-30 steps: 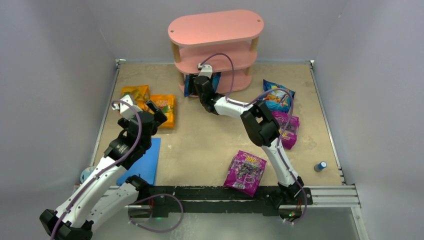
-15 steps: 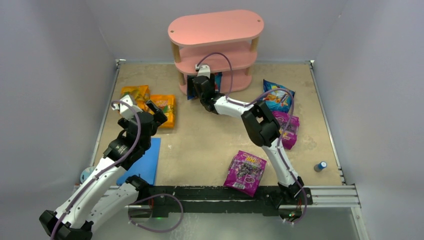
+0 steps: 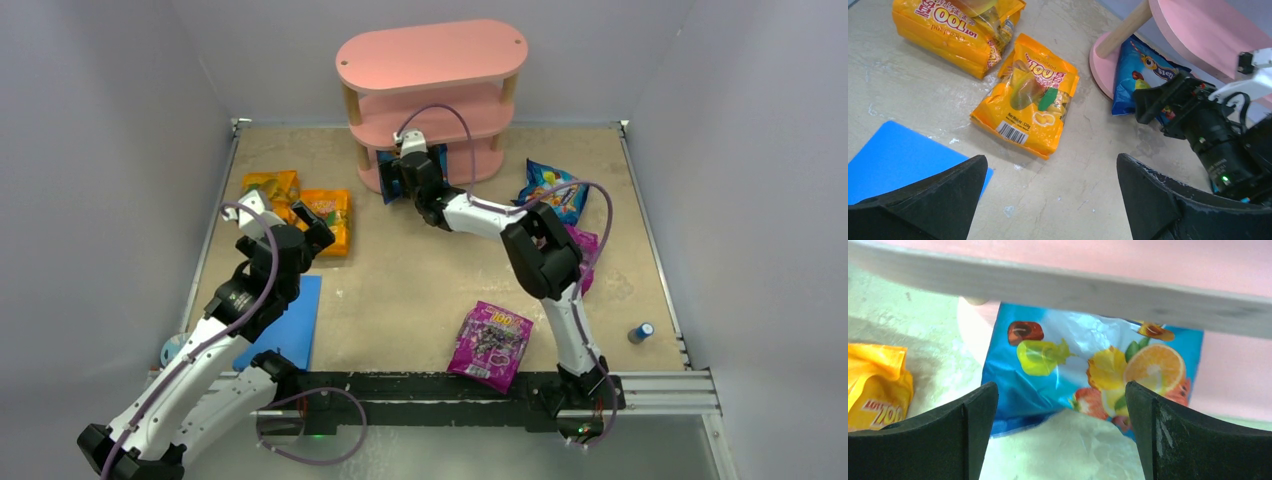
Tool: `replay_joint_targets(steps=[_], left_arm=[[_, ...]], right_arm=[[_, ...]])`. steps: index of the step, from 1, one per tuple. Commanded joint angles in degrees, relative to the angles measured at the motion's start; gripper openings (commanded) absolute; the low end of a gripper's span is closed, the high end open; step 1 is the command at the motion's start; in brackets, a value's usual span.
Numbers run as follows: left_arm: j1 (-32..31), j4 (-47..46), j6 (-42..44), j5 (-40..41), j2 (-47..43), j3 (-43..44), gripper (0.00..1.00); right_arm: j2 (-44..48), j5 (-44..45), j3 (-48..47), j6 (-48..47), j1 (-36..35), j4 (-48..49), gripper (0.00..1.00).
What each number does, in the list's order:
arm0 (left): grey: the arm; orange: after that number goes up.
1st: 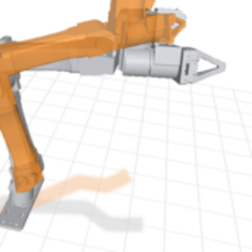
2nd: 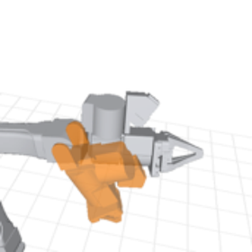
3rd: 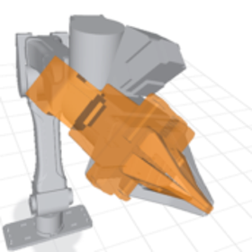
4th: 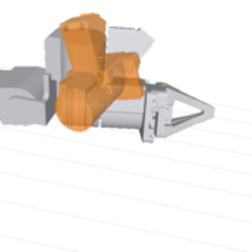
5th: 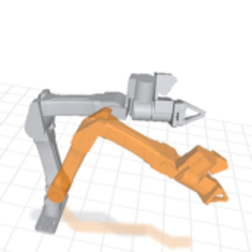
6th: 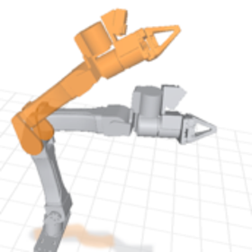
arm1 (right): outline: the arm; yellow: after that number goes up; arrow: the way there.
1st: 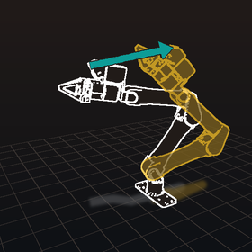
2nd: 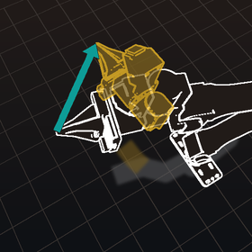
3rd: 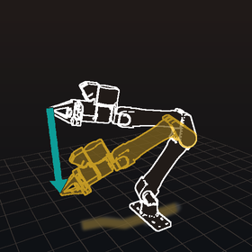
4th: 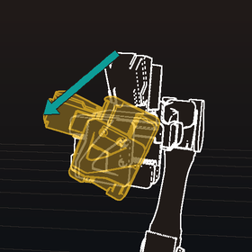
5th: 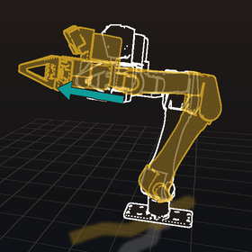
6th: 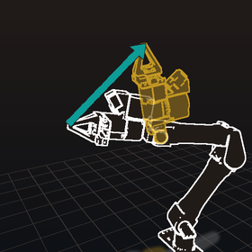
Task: Place and organize the candy bags onto the shelf
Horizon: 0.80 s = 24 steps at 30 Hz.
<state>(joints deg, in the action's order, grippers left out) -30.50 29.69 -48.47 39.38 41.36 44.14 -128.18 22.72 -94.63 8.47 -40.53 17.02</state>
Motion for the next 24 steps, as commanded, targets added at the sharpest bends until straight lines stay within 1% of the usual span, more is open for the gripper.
replay_joint_targets(steps=[1,5,8,10,15,17,20,24], left_arm=[[0.2,-0.2,-0.3,-0.7,-0.1,1.2,0.99],[0.2,-0.2,-0.1,-0.8,0.3,1.4,0.99],[0.2,-0.6,0.1,-0.9,0.7,1.4,0.99],[0.3,-0.8,0.2,-1.0,1.2,1.4,0.99],[0.2,-1.0,0.3,-0.7,1.7,1.5,0.99],[0.2,-0.9,0.4,-0.7,1.7,1.5,0.99],[0.3,-0.7,0.4,-0.5,1.6,1.6,0.99],[0.2,-0.5,0.5,0.0,1.3,1.5,0.99]], right_arm=[[9.4,-2.5,6.2,1.7,0.9,4.6,0.99],[14.8,-4.8,15.2,8.8,4.9,7.6,0.97],[17.0,-11.4,20.3,14.5,10.9,9.7,0.91],[17.0,-15.9,21.7,15.9,13.5,10.8,0.87],[14.1,-18.3,18.9,15.3,14.4,10.0,0.80],[11.9,-18.4,16.9,15.3,14.4,9.6,0.75],[7.9,-17.0,13.2,15.1,14.4,8.0,0.71],[3.8,-19.2,10.0,14.0,14.4,8.5,0.61]])
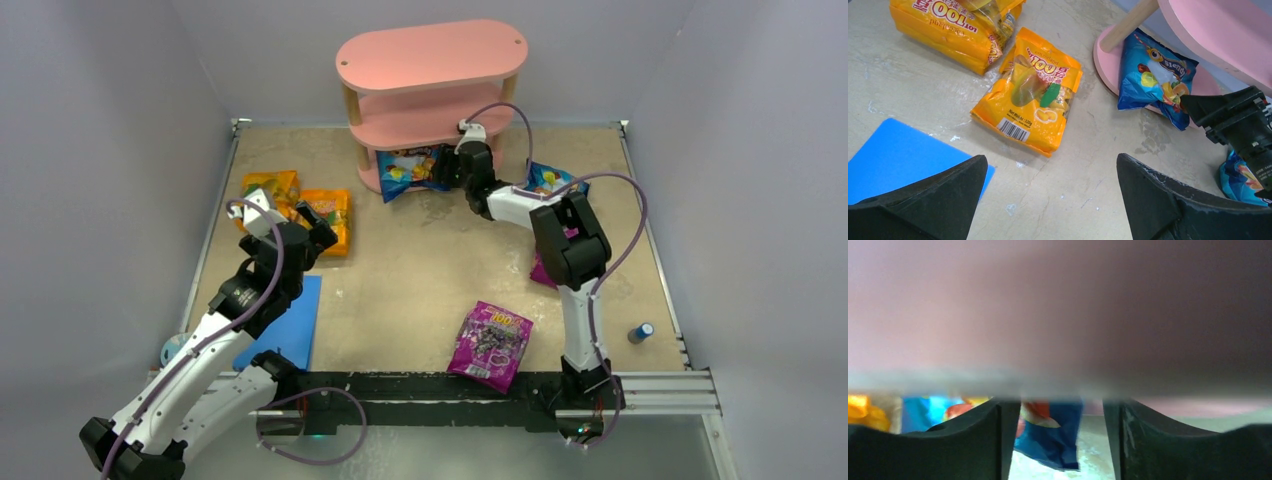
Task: Place and organize the candy bags onto the shelf
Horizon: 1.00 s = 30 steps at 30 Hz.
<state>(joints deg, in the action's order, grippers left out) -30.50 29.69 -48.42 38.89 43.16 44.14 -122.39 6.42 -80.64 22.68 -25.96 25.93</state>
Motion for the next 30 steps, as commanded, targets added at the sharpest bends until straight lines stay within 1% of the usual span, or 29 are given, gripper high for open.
replay_joint_targets(steps=[1,3,9,13,17,22,24,25,27,28,30], left_arm=[[0.2,-0.5,0.4,0.6,-0.5,1.4,0.99],[0.2,-0.6,0.4,0.6,-0.2,1.4,0.99],[0.3,-0.8,0.2,0.2,0.6,1.5,0.99],[0.2,-1.1,0.2,0.0,0.9,1.4,0.99],[0.2,-1.0,0.2,-0.3,0.9,1.6,0.99],[0.2,-0.5,0.2,-0.3,0.4,1.6,0.99],[0.2,-0.5,0.1,-0.3,0.1,1.6,0.99],[0.2,-0.5,0.0,-0.3,0.0,1.5,0.99],[0.2,-0.5,0.0,-0.4,0.0,1.5,0.99],[0.2,-0.5,-0.1,-0.4,0.0,1.5,0.99],[0.2,-0.6,-0.1,-0.6,0.0,1.5,0.99]], right_arm=[[-2.6,-2.6,-4.7,-1.1,-0.1,0.6,0.58],[-3.6,-4.1,-5.9,-2.2,-0.2,1.2,0.51],[-4.4,-10.5,-7.1,-1.4,-0.6,3.9,0.44],[-4.4,-12.8,-5.5,0.2,-2.2,7.6,0.43],[-4.0,-11.3,-3.7,1.6,-3.3,11.8,0.42],[-3.9,-8.3,-4.3,1.0,-3.2,10.5,0.43],[-2.9,-7.3,-4.1,0.1,-3.2,9.1,0.45],[-2.1,-6.6,-3.7,-0.7,-3.2,8.5,0.48],[0.1,-6.1,-2.5,-2.2,-3.3,6.8,0.55],[1.7,-3.8,-1.7,-3.1,-3.2,6.0,0.61],[5.3,0.2,0.3,-5.1,-3.2,4.2,0.70]])
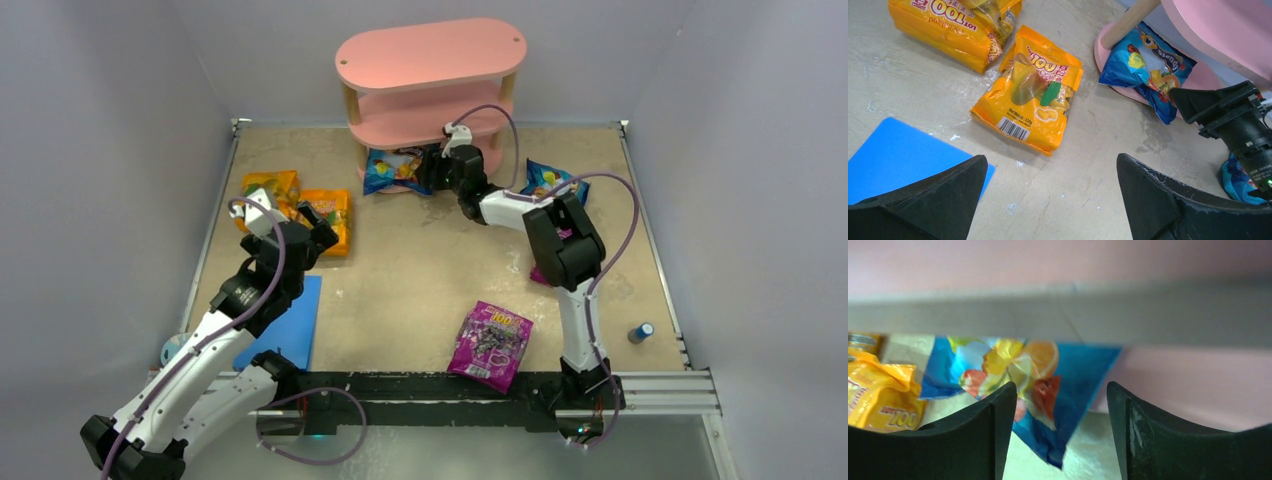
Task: Place and organize the candy bags onto the shelf
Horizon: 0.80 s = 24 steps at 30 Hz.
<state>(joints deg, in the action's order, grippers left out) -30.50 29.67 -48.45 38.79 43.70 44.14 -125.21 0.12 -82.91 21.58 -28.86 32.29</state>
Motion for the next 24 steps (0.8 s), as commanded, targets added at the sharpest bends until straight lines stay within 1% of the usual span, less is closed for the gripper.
replay_joint_targets(steps=[1,3,5,8,10,11,14,18,21,24], left_arm=[[0.2,-0.6,-0.1,-0.6,-0.5,1.5,0.99],[0.3,-0.8,-0.1,-0.8,-0.5,1.4,0.99],[0.2,-1.5,0.0,-1.1,-0.4,1.2,0.99],[0.2,-2.4,0.5,-1.6,-0.1,1.1,0.99],[0.2,-2.9,0.9,-2.2,0.2,1.1,0.99],[0.2,-3.2,1.0,-2.3,0.4,1.1,0.99],[0.2,-4.5,1.7,-3.4,1.1,0.8,0.99],[0.2,-5.0,2.0,-4.0,1.9,0.7,0.99],[0.1,-5.1,2.0,-4.4,2.2,0.7,0.99],[0.2,-5.2,2.3,-4.8,2.2,1.0,0.99]], right_arm=[[10.2,8.5,4.0,-4.7,-0.1,-2.9,0.74],[14.7,11.7,7.6,-5.5,0.1,-4.0,0.84],[20.5,14.7,12.8,-5.5,0.6,-4.7,0.98],[28.4,20.5,19.2,-2.3,2.5,-6.9,0.99],[33.0,21.7,23.2,-0.7,5.8,-9.2,0.99],[35.0,20.6,24.6,0.1,8.1,-10.2,0.99],[38.9,17.3,26.9,3.7,18.0,-15.2,0.99],[42.2,15.1,29.8,6.8,27.0,-18.5,0.99],[42.0,10.5,31.4,7.9,33.3,-18.4,0.99],[39.2,4.7,31.4,5.9,37.1,-15.9,0.98]])
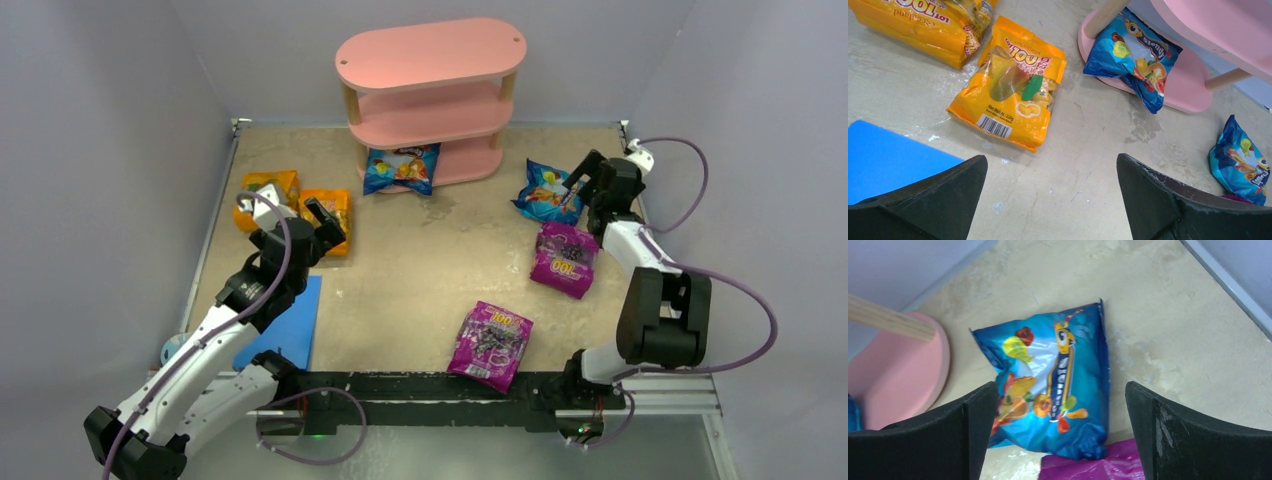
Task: Place and organize the candy bags onto the shelf
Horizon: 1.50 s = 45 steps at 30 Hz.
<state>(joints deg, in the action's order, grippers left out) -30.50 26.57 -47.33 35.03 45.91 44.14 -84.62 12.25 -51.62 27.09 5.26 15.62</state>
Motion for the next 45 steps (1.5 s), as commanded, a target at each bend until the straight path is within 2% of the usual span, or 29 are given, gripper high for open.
replay_joint_targets(steps=[1,10,16,18,21,22,26,29,33,38,43,45], left_arm=[[0.2,-2.0,1.4,-1.2,0.1,1.1,0.99],[0.2,-1.8,1.1,-1.8,-0.4,1.0,0.99],[0.2,-2.7,1.3,-3.0,0.8,1.1,0.99],[0.2,-3.4,1.1,-3.6,1.0,0.8,0.99],[0.2,-4.4,1.0,-4.8,0.9,0.3,0.99],[0.2,-4.5,1.0,-5.2,0.9,0.3,0.99],[0.1,-5.3,2.0,-6.7,0.5,0.2,0.99],[0.2,-7.8,4.5,-10.2,0.3,-0.1,0.99],[0.2,-13.3,9.4,-18.1,0.4,-0.5,0.99],[0.2,-17.2,14.9,-32.4,2.9,1.5,0.99],[0.1,-22.5,17.8,-47.9,4.3,0.4,0.99],[0.1,-28.2,17.6,-56.1,5.6,-1.2,0.99]], right_arm=[[-2.8,-8.2,-0.9,0.0,3.8,0.5,0.98],[-13.8,-17.5,-3.7,0.3,5.4,3.1,0.94],[-17.7,-16.1,-3.7,0.4,5.3,4.1,0.89],[-18.4,-16.1,-3.2,-0.1,5.4,5.0,0.79],[-17.8,-17.2,-2.5,-3.0,5.4,8.2,0.49],[-16.5,-17.4,-1.9,-4.3,5.3,10.1,0.42],[-10.3,-22.5,0.2,-8.6,4.9,15.8,0.23],[-5.3,-25.6,0.8,-14.5,2.9,19.7,0.19],[-0.7,-39.4,-1.1,-26.4,-1.1,19.8,0.10],[6.6,-56.7,-1.4,-46.4,-10.6,10.5,0.10],[13.1,-78.7,1.6,-52.8,-12.6,8.2,0.07],[14.2,-83.2,1.2,-53.7,-14.1,7.0,0.07]])
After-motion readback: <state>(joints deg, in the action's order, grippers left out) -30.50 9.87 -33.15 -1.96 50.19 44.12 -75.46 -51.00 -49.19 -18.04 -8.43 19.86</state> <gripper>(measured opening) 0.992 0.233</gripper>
